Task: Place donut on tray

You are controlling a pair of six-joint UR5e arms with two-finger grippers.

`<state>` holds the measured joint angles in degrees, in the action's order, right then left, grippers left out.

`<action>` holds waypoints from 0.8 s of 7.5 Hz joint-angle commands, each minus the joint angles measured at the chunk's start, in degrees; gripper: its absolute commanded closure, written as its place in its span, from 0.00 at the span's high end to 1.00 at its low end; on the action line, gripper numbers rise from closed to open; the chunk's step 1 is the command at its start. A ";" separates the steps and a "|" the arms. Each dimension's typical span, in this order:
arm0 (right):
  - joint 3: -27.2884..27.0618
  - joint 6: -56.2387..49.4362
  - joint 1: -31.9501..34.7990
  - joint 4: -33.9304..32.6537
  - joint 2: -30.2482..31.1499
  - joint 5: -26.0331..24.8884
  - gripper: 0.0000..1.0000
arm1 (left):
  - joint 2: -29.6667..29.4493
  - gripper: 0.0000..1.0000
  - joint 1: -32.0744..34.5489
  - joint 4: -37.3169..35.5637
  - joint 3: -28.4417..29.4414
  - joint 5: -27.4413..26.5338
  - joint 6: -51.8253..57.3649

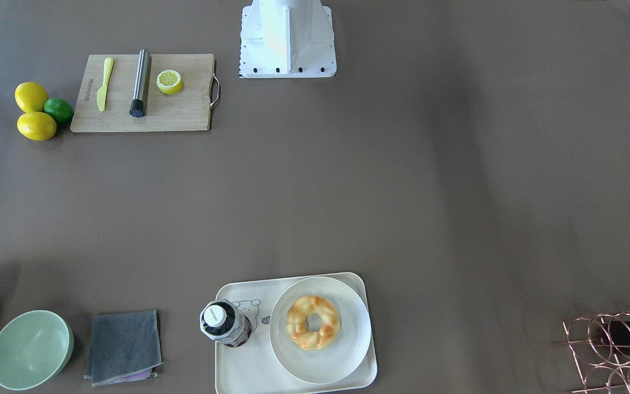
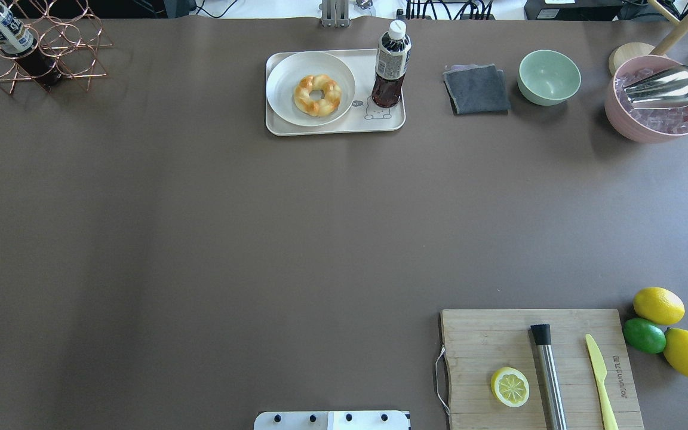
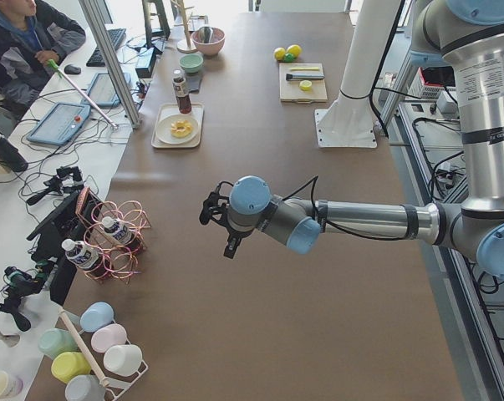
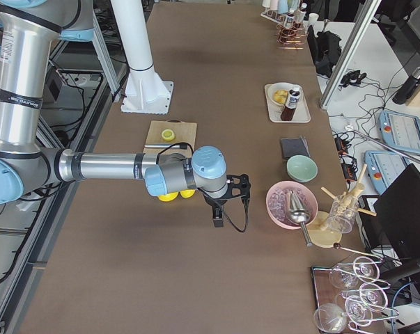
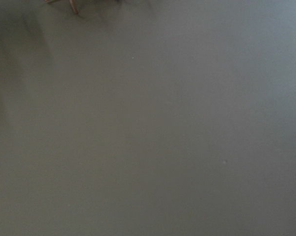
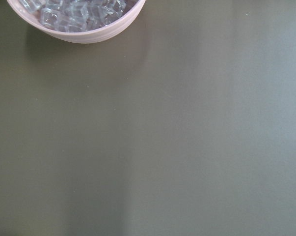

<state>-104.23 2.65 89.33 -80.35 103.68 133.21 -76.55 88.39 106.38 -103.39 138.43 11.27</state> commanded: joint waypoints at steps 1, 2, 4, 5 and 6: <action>-0.01 -3.44 1.37 -2.53 0.99 -1.90 1.00 | 0.35 0.97 2.40 -7.22 -0.14 -5.18 9.29; -0.35 -3.44 1.46 -2.53 1.43 -2.86 1.00 | 0.35 0.97 2.66 -8.54 -0.32 -5.27 9.21; -0.36 -3.44 1.46 -2.53 1.35 -2.87 1.00 | 0.52 0.97 3.62 -9.97 -0.93 -5.36 9.30; -0.18 -3.44 1.46 -2.53 1.35 -2.87 1.00 | 2.01 0.97 4.67 -9.62 -0.94 -5.27 11.30; -0.36 -3.36 1.46 -2.53 1.35 -2.78 1.00 | 2.19 0.97 4.77 -9.79 0.20 -5.27 16.71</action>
<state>-104.51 -0.78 90.79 -82.87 105.04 130.38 -75.36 92.32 96.71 -104.15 133.13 21.70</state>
